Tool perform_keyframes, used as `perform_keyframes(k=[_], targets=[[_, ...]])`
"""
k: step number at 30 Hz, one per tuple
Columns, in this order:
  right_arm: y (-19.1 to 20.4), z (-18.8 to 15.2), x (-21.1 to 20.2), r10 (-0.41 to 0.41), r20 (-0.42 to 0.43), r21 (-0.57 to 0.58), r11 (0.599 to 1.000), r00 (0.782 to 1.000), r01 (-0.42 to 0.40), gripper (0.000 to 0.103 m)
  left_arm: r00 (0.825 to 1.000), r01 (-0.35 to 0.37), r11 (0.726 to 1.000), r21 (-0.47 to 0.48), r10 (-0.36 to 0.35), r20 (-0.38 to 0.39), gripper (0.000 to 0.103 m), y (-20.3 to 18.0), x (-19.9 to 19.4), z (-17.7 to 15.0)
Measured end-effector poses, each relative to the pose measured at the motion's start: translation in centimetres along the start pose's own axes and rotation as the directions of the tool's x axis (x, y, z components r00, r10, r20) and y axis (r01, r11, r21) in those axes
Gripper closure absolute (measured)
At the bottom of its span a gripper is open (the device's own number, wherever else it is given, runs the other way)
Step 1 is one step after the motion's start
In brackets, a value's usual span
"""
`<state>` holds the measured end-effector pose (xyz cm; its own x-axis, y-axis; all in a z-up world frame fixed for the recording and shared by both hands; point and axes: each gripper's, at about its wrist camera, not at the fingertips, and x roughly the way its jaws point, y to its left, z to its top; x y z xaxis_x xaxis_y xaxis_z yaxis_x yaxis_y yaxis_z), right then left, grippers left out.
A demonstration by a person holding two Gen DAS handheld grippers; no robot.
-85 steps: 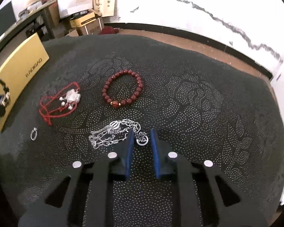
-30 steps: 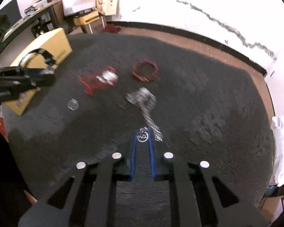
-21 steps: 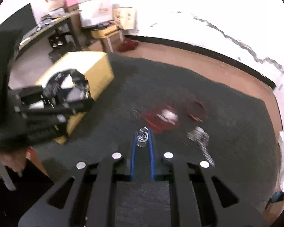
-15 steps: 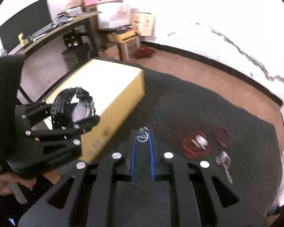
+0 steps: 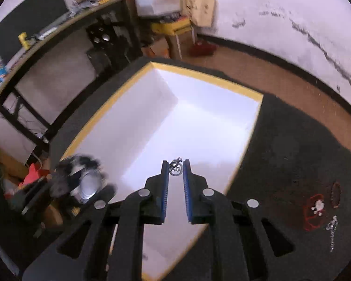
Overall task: Organize jewelry
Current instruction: 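Carry the watch into the yellow box and open the left tool while the right tool holds the ring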
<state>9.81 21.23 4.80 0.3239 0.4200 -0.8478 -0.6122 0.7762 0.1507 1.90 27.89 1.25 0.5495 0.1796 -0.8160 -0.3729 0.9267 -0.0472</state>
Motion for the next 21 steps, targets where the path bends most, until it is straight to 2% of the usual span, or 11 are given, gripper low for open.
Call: perform_keyframes(k=[7, 11, 14, 15, 16, 17, 18, 21], targets=[[0.2, 0.9, 5.1, -0.067, -0.065, -0.018, 0.998, 0.996, 0.066, 0.09, 1.0, 0.013, 1.0, 0.006, -0.013, -0.008, 0.054, 0.3, 0.5, -0.3], [0.1, 0.9, 6.2, -0.066, -0.086, -0.031, 0.997, 0.994, 0.064, 0.09, 1.0, 0.022, 1.0, 0.008, -0.022, -0.019, 0.054, 0.0, 0.8, -0.2], [0.1, 1.2, 6.2, -0.076, -0.07, -0.04, 0.997, 0.995, 0.073, 0.089, 1.0, 0.018, 1.0, 0.007, -0.018, -0.021, 0.054, -0.1, 0.9, -0.2], [0.0, 1.2, 5.9, -0.077, -0.068, -0.041, 0.996, 0.995, 0.074, 0.083, 1.0, 0.018, 1.0, 0.005, -0.018, -0.023, 0.054, -0.2, 0.9, -0.2], [-0.1, 1.2, 5.5, -0.064, -0.063, -0.036, 0.997, 0.996, 0.061, 0.072, 1.0, 0.019, 1.0, 0.006, -0.019, -0.024, 0.054, -0.3, 0.9, -0.2], [-0.2, 1.1, 5.1, -0.049, -0.055, -0.031, 0.998, 0.997, 0.047, 0.048, 1.0, 0.02, 1.0, 0.008, -0.02, -0.024, 0.054, -0.2, 1.1, 0.0], [-0.3, 1.0, 4.5, -0.035, -0.04, -0.027, 0.999, 0.999, 0.034, 0.03, 0.999, 0.02, 1.0, 0.012, -0.02, -0.025, 0.054, -0.3, 1.1, 0.0], [-0.6, 0.9, 2.8, -0.016, -0.003, -0.027, 1.0, 1.0, 0.016, 0.027, 0.999, 0.021, 1.0, 0.01, -0.021, -0.026, 0.054, -0.4, 1.3, 0.2]])
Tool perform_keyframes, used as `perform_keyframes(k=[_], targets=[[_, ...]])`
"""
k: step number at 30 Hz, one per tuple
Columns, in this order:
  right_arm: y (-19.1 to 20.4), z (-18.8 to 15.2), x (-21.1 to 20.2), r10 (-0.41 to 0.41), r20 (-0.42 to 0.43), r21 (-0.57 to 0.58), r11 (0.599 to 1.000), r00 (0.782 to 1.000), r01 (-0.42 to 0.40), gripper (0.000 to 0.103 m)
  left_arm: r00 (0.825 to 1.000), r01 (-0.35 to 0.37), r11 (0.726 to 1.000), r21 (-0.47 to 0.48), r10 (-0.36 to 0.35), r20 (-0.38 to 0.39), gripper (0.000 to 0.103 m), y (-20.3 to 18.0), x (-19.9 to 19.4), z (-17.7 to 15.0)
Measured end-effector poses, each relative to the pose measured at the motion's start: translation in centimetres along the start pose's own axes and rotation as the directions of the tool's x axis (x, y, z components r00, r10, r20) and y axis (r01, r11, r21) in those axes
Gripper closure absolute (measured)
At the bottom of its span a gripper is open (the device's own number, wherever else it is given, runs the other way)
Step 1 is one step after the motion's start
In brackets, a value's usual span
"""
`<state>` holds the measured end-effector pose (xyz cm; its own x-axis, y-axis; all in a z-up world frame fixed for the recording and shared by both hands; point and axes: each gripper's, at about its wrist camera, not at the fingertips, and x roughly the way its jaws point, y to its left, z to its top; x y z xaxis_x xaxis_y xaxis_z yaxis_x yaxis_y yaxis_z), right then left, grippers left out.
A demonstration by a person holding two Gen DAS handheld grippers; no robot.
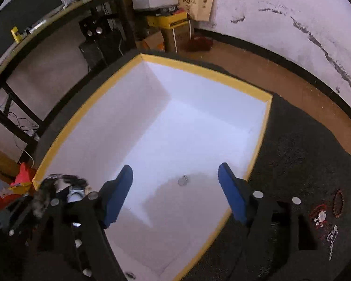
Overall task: Organize jewelry
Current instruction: 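Carry the watch into the yellow box and open the left tool while the right tool holds the ring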
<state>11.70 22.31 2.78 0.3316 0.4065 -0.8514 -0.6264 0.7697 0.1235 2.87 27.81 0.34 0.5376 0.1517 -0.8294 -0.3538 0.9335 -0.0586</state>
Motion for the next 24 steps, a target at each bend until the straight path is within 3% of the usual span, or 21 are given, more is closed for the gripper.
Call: perform_keyframes(k=[6, 9, 13, 16, 19, 22, 24], targets=[[-1.2, -1.9, -4.5, -0.045, 0.082, -0.034, 0.998, 0.996, 0.048, 0.019, 1.0, -0.009, 1.0, 0.021, 0.009, 0.005, 0.054, -0.8, 0.2, -0.2], [-3.4, -4.9, -7.6, -0.068, 0.145, -0.014, 0.997, 0.987, 0.071, 0.017, 1.0, -0.01, 1.0, 0.028, 0.01, 0.002, 0.054, -1.2, 0.4, -0.2], [-8.5, -11.5, -11.9, -0.135, 0.225, 0.044, 0.991, 0.965, 0.128, 0.012, 1.0, -0.02, 0.999, 0.051, 0.019, 0.009, 0.054, -1.9, 0.6, 0.0], [-12.7, -16.6, -13.4, -0.218, 0.228, 0.128, 0.973, 0.949, 0.193, 0.012, 0.999, -0.033, 0.997, 0.062, 0.033, 0.004, 0.054, -2.4, 1.0, -0.1], [-16.7, -20.6, -14.2, -0.254, 0.208, 0.223, 0.953, 0.945, 0.207, 0.012, 0.999, -0.033, 0.997, 0.065, 0.033, -0.007, 0.054, -2.7, 1.6, 0.1], [-19.1, -22.0, -14.3, -0.266, 0.167, 0.301, 0.931, 0.949, 0.208, 0.012, 0.999, -0.045, 0.996, 0.073, 0.046, -0.015, 0.054, -3.1, 2.2, 0.3], [-20.6, -22.3, -15.1, -0.244, 0.195, 0.352, 0.922, 0.95, 0.164, 0.012, 0.998, -0.052, 0.996, 0.069, 0.054, -0.02, 0.054, -3.3, 2.7, 0.4]])
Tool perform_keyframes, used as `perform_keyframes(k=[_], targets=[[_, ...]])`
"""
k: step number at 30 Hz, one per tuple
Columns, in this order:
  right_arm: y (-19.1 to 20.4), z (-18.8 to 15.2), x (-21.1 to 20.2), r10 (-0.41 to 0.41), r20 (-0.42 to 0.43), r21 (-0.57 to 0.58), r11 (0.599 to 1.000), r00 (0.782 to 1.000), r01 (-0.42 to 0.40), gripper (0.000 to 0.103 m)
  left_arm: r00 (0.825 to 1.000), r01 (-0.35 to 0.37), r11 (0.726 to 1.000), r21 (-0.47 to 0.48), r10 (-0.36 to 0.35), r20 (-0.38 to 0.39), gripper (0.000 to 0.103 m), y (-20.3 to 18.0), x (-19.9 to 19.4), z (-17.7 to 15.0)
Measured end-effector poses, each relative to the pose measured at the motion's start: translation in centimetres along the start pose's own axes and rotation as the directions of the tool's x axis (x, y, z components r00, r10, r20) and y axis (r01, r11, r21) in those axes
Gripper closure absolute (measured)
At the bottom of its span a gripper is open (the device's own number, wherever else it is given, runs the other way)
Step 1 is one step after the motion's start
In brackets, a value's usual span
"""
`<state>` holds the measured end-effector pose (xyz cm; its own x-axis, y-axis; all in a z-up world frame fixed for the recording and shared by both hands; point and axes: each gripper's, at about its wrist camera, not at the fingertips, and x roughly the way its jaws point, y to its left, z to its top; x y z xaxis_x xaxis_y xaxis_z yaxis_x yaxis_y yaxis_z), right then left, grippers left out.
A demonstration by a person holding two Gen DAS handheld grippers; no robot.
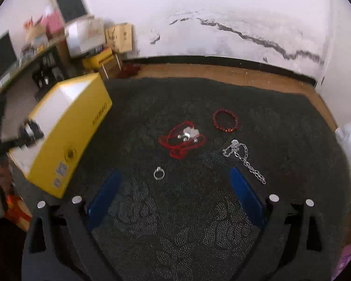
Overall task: Organize jewelry
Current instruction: 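Carry the watch into the yellow box and open the left tool while the right tool holds the ring, then move the left tool to the red-cord silver pendant and grasp it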
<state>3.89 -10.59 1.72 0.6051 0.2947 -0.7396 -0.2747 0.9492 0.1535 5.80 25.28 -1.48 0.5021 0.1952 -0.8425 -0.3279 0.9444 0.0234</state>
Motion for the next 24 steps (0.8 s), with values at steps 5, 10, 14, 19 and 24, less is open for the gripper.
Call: perform_keyframes(k=[5, 10, 14, 19, 24], targets=[[-3.9, 0.8, -1.3, 0.015, 0.043, 0.137, 0.99, 0.999, -0.021, 0.012, 1.0, -0.004, 1.0, -0.016, 0.004, 0.003, 0.054, -0.4, 0.8, 0.6], [-5.9, 1.2, -2.4, -0.004, 0.066, 0.179, 0.984, 0.998, -0.008, 0.012, 1.0, -0.005, 1.0, -0.004, 0.005, -0.011, 0.054, -0.7, 1.7, 0.7], [-6.9, 1.4, -3.3, -0.006, 0.08, 0.195, 0.981, 0.997, -0.01, 0.012, 0.999, -0.019, 1.0, -0.006, 0.019, -0.028, 0.054, -0.8, 2.2, 0.6], [-7.0, 1.4, -3.8, -0.025, 0.087, 0.186, 0.982, 0.996, 0.008, 0.012, 1.0, -0.023, 1.0, -0.007, 0.022, -0.019, 0.053, -1.5, 2.0, 0.4], [-7.1, 1.4, -4.1, -0.027, 0.087, 0.192, 0.981, 0.996, 0.01, 0.012, 1.0, -0.026, 1.0, -0.001, 0.026, 0.017, 0.031, -2.0, 1.1, 0.2]])
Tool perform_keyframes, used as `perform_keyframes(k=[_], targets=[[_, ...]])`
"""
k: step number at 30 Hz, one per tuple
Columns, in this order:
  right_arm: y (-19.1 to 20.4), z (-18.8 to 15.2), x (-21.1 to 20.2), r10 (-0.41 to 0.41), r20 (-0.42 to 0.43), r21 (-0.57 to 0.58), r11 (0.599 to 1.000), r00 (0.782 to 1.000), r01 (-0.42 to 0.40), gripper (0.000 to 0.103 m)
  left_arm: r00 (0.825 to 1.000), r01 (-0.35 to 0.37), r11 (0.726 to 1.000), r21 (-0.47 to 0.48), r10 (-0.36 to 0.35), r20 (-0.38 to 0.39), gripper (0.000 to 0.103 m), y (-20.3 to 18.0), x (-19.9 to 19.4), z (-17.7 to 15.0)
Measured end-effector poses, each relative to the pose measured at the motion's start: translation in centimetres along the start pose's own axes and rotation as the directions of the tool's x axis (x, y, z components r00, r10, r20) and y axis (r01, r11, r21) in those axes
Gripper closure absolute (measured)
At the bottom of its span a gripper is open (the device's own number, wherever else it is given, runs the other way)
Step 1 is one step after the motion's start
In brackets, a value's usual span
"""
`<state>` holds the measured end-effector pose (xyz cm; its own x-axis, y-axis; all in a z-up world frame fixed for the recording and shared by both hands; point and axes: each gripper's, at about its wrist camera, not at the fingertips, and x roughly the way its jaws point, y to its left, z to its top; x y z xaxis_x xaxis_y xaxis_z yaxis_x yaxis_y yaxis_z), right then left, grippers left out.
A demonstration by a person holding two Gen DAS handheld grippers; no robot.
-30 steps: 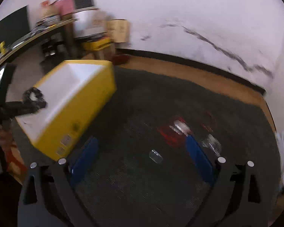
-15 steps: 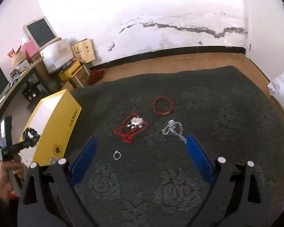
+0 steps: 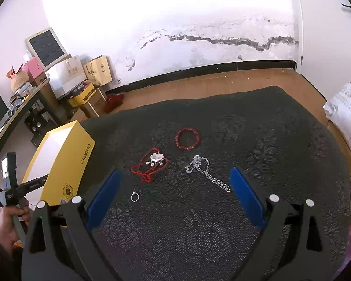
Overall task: Organize jewelry
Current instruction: 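Move the left tool to the red-cord silver pendant and grasp it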
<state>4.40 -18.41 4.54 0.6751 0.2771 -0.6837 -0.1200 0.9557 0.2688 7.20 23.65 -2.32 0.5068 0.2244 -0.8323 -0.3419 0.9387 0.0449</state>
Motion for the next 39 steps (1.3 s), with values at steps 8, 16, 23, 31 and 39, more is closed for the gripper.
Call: perform_keyframes(k=[8, 16, 23, 31, 39], targets=[[-0.9, 0.1, -0.4, -0.031, 0.004, 0.0, 1.0, 0.999, 0.031, 0.011, 0.995, 0.017, 1.0, -0.005, -0.017, 0.099, 0.011, -1.3, -3.9, -0.5], [-1.9, -0.3, 0.0, -0.091, -0.012, -0.007, 0.996, 0.996, 0.091, 0.011, 0.979, 0.099, 0.993, 0.057, -0.108, 0.174, 0.008, -6.9, -7.4, -1.0], [-2.5, -0.3, 0.4, -0.114, -0.012, -0.004, 0.993, 0.993, 0.114, 0.011, 0.979, 0.154, 0.941, 0.303, -0.186, 0.081, 0.008, -18.6, -4.3, -4.2], [-4.1, 0.1, 0.6, -0.113, -0.013, 0.036, 0.993, 0.993, 0.114, 0.011, 0.979, 0.201, 0.913, 0.355, -0.199, -0.044, 0.008, -25.8, 3.0, -4.6], [-5.5, 0.6, 1.2, -0.107, -0.021, 0.039, 0.993, 0.994, 0.108, 0.011, 0.969, 0.246, 0.901, 0.357, -0.239, -0.064, 0.008, -29.8, 6.3, -3.6]])
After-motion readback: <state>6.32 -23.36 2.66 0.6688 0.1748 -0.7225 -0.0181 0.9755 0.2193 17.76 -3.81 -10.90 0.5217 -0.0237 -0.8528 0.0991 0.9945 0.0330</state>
